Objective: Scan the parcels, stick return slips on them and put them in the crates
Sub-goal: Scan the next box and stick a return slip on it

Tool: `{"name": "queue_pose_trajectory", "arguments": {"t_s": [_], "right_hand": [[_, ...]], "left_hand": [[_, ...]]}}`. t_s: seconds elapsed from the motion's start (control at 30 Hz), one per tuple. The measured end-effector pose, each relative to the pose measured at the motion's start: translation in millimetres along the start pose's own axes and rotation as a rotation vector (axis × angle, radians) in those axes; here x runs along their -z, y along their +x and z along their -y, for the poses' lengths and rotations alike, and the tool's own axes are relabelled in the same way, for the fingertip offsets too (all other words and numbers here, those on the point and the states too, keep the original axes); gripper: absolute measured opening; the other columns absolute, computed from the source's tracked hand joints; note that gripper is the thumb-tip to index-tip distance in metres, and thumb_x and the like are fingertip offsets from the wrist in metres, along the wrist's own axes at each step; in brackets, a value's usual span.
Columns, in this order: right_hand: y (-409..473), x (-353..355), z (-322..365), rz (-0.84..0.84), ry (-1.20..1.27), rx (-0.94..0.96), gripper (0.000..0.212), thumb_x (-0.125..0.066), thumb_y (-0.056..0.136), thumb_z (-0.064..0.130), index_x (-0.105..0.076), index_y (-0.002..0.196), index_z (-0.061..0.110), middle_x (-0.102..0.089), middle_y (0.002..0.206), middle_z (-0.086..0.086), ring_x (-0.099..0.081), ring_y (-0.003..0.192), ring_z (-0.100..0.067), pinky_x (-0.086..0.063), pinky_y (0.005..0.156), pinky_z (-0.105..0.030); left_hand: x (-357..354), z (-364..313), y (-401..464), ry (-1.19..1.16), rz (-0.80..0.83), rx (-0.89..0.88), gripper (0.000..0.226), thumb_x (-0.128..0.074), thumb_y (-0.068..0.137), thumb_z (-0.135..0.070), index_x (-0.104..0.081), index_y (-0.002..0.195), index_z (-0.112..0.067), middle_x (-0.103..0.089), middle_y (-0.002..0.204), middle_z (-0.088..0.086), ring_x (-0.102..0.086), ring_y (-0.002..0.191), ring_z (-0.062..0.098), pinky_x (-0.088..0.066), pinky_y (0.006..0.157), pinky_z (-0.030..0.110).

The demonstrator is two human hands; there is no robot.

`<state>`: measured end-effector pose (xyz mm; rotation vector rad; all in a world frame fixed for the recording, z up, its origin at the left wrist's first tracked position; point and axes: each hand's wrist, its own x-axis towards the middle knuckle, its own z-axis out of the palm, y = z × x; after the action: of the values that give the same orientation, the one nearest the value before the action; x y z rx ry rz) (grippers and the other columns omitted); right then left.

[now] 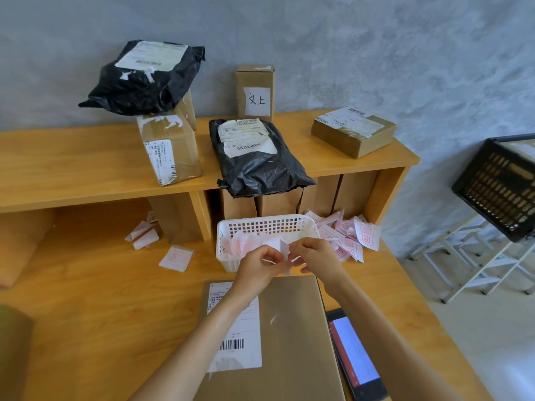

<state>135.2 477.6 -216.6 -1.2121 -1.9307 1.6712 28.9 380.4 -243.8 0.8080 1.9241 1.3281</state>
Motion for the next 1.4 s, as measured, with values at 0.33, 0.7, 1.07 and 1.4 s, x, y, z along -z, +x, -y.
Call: {"name": "queue_pose_trajectory", "arguments": {"t_s": [0.33,0.7,1.07,1.4], "right_hand": [[-8.0,-0.8,3.1,0.026,0.015,-0.006,0.012,-0.061,0.09,0.008,-0.067,0.083,0.014,-0.068,0.082,0.002,-0.062,0.074,-0.015,-0.054,0.074,-0.033],[-10.3,-2.7,-30.9,0.056,-0.225,-0.052,0.011,-0.063,0.085,0.011,-0.07,0.08,0.004,-0.072,0.085,-0.002,-0.067,0.083,-0.017,-0.054,0.069,-0.026],[-21.9,-0.8,-54.4,-0.009,-0.568,-0.081,0.026,-0.056,0.082,0.019,-0.041,0.061,0.014,-0.049,0.062,-0.002,-0.041,0.057,-0.015,-0.032,0.053,-0.027],[-24.7,-3.7,-66.1,0.019,-0.633,-0.016,0.025,-0.069,0.084,0.023,-0.047,0.073,0.019,-0.055,0.074,0.009,-0.051,0.066,-0.005,-0.036,0.052,-0.015]], "left_hand": [[5.2,8.5,-5.0,0.094,-0.158,-0.016,0.011,-0.071,0.086,-0.014,-0.063,0.08,-0.018,-0.067,0.084,-0.004,-0.066,0.083,0.016,-0.054,0.071,0.02],[28.7,14.4,-17.3,-0.217,-0.039,0.281,0.01,-0.065,0.09,-0.007,-0.068,0.096,0.0,-0.074,0.095,0.009,-0.071,0.083,0.019,-0.056,0.065,0.023],[16.8,31.2,-27.9,0.104,0.096,0.228,0.009,-0.074,0.082,-0.005,-0.067,0.087,-0.003,-0.073,0.079,0.008,-0.068,0.065,0.012,-0.056,0.06,0.023],[4.6,37.2,-34.8,0.395,0.057,0.071,0.024,-0.083,0.074,-0.023,-0.061,0.084,-0.02,-0.065,0.074,-0.01,-0.062,0.067,0.004,-0.047,0.059,0.016]]}}
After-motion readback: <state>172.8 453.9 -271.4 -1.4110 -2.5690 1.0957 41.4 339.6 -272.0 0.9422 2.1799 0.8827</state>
